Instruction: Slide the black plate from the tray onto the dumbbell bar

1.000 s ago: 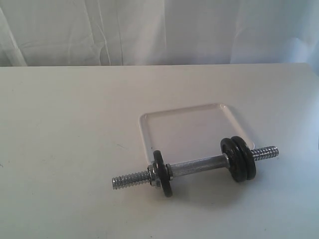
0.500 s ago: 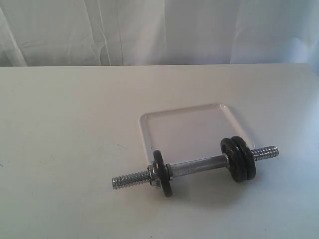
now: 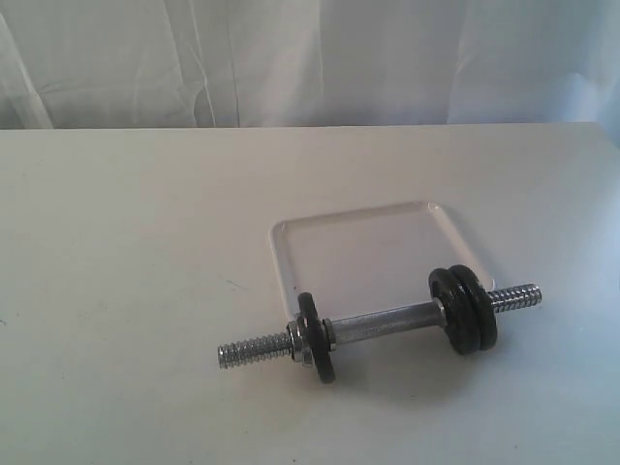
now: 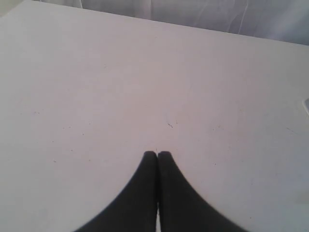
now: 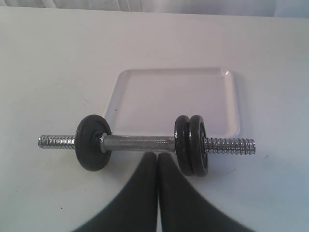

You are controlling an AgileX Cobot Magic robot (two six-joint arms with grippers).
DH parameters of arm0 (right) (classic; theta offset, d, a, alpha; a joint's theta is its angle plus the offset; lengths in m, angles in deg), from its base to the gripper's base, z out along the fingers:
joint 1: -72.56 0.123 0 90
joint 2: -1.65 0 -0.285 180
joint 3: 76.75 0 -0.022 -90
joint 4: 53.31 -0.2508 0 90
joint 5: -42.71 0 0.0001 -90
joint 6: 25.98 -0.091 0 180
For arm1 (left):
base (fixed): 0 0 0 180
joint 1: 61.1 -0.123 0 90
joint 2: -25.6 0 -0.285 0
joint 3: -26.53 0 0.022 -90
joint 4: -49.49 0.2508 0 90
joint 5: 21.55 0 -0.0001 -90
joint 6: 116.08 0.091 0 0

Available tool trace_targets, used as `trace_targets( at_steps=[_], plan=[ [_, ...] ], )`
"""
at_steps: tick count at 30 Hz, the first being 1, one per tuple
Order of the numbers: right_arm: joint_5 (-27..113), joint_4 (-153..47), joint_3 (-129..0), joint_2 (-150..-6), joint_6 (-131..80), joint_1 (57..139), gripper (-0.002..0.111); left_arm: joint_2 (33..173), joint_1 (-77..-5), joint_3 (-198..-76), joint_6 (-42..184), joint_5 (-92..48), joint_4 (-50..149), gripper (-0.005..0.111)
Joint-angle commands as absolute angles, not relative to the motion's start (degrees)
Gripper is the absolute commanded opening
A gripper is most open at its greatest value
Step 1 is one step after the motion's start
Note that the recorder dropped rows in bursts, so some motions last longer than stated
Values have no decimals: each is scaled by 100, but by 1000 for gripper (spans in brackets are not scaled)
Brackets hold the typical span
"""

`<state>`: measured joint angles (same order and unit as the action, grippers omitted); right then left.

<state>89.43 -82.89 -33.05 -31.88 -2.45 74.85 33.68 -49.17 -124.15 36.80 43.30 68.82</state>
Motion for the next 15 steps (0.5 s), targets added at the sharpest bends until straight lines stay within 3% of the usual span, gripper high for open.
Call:
trace_targets(
  at_steps=[1, 15],
  plan=[
    [8929, -8299, -3273, -3082, -261, 7479, 0, 3339, -4930, -12233, 3686, 4697, 6774, 0],
    [8929, -8311, -3273, -1649, -261, 7479, 0, 3422, -5065, -12102, 3686, 4729, 5176, 0]
  ],
)
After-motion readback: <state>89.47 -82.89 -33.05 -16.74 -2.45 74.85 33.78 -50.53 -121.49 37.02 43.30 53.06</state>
